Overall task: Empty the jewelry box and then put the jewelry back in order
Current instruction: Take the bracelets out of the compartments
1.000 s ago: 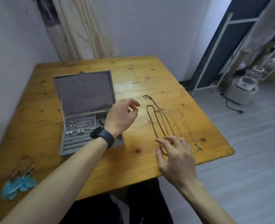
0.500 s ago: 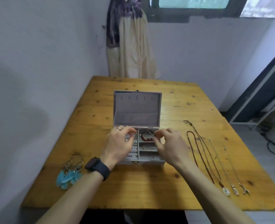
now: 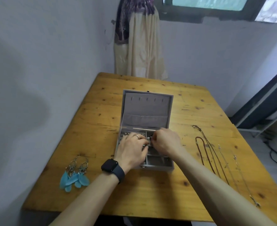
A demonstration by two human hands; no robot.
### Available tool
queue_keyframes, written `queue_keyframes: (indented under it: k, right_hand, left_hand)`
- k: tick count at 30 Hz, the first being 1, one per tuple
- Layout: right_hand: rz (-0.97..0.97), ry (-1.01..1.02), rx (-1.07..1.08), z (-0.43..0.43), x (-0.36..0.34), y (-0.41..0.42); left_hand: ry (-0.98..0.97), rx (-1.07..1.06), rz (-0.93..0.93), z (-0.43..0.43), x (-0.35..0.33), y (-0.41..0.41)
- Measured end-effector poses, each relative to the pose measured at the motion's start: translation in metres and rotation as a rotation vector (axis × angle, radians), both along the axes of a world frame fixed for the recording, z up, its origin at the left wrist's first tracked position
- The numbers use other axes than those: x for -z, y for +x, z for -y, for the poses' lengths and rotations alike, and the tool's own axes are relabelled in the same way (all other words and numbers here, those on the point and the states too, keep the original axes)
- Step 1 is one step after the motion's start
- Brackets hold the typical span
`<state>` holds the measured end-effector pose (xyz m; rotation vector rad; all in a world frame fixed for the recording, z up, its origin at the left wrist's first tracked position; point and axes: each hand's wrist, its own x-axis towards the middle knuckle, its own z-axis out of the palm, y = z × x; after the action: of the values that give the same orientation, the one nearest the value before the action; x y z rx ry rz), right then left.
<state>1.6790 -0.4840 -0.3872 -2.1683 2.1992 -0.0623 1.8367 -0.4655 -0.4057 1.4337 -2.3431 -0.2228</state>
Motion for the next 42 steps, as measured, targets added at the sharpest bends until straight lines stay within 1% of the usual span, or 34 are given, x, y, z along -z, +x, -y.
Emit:
queue_keyframes:
  k: [2,3,4,10,11,15,18,20,23,25,29,31,33,34,39,42]
  right_hand:
    - [-0.057,-0.005,-0.051,-0.002,0.0,-0.001]
    - [-0.037,0.002,-0.052,-0.003,0.001,-0.004]
    - [0.024,0.008,-0.039,-0.003,0.001,-0.007]
    - [0.692,-0.084,0.144,-0.016,-0.009,-0.032]
    - [0.777,-0.086,0.162,-0.019,-0.012,-0.036]
    - [0.992,-0.087,0.158,-0.03,-0.024,-0.049]
    - [1.096,-0.104,0.135,-0.039,-0.035,-0.052]
    - [1.15,-0.138,0.147,-0.044,-0.041,-0.054]
    - [1.284,-0.18,0.225,-0.055,-0.044,-0.058]
    - [1.349,-0.205,0.267,-0.062,-0.045,-0.062]
    - [1.463,-0.206,0.317,-0.074,-0.047,-0.074]
    - [1.45,-0.227,0.319,-0.081,-0.046,-0.08]
    - [1.394,-0.252,0.322,-0.089,-0.044,-0.085]
    - [1.378,-0.258,0.326,-0.094,-0.043,-0.087]
    - [1.34,-0.258,0.374,-0.123,-0.028,-0.099]
    - [1.337,-0.256,0.418,-0.142,-0.015,-0.105]
  left_hand:
    - [0.022,-0.01,-0.023,0.001,-0.002,-0.001]
    - [0.032,-0.016,-0.04,0.002,-0.003,-0.001]
    - [0.041,-0.02,-0.056,0.002,-0.005,-0.001]
    - [0.084,-0.034,-0.106,0.008,-0.014,-0.006]
    - [0.1,-0.041,-0.114,0.009,-0.015,-0.008]
    - [0.143,-0.062,-0.16,0.014,-0.018,-0.021]
    - [0.142,-0.062,-0.143,0.018,-0.024,-0.036]
    - [0.113,-0.043,-0.055,0.021,-0.027,-0.044]
    - [0.062,0.051,0.272,0.027,-0.03,-0.052]
    - [0.047,0.099,0.435,0.034,-0.034,-0.057]
    - [-0.004,0.163,0.64,0.048,-0.039,-0.065]
    - [-0.018,0.189,0.667,0.052,-0.038,-0.066]
    - [-0.014,0.206,0.612,0.051,-0.04,-0.065]
    - [0.007,0.205,0.545,0.049,-0.042,-0.064]
    - [0.248,0.134,0.108,0.042,-0.052,-0.055]
    - [0.367,0.157,-0.161,0.032,-0.059,-0.059]
